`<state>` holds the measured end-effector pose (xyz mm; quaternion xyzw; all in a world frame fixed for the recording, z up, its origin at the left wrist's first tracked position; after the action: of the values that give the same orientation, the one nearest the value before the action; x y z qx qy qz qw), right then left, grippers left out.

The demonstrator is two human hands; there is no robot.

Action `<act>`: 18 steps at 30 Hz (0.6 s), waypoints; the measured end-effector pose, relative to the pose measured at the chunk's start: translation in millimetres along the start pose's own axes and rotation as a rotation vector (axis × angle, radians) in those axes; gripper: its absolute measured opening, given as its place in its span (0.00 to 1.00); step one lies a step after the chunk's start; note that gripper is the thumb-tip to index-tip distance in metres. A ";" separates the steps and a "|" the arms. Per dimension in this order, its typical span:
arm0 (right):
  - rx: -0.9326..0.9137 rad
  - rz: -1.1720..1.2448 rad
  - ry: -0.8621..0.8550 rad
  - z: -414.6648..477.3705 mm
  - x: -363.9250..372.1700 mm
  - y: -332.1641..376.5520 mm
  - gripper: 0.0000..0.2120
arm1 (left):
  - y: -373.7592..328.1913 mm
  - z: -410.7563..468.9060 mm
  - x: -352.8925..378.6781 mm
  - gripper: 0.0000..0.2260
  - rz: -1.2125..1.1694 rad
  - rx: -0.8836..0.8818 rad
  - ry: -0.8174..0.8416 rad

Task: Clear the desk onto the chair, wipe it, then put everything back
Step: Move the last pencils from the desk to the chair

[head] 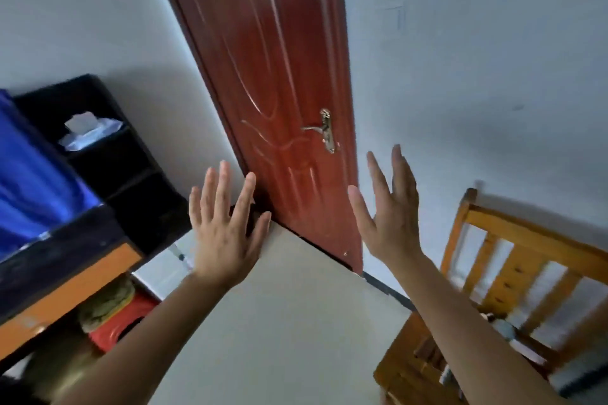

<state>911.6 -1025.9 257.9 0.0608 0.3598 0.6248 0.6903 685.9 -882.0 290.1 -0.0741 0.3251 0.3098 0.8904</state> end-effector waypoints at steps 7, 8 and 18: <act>-0.316 0.220 0.127 -21.6 151.5 228.3 0.29 | 232.8 -101.7 -117.8 0.28 0.245 -0.347 -0.023; -0.341 0.256 0.150 -30.6 174.3 266.0 0.29 | 266.4 -118.5 -134.6 0.29 0.282 -0.387 -0.023; -0.596 0.504 0.406 -138.5 336.8 538.3 0.30 | 500.0 -227.1 -249.8 0.29 0.517 -0.663 -0.009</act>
<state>378.3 -657.2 301.7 -0.1794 0.2662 0.8493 0.4191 115.9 -685.1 304.3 -0.2712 0.2119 0.6113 0.7127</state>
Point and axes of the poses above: each hand's wrist, its own z-axis towards the middle knuckle, its own x-axis out of the palm, y = z × x, the point moved 4 cm from there along z, towards the middle knuckle, and after that the axes turned 8 degrees about -y, right-handed, at the moved point
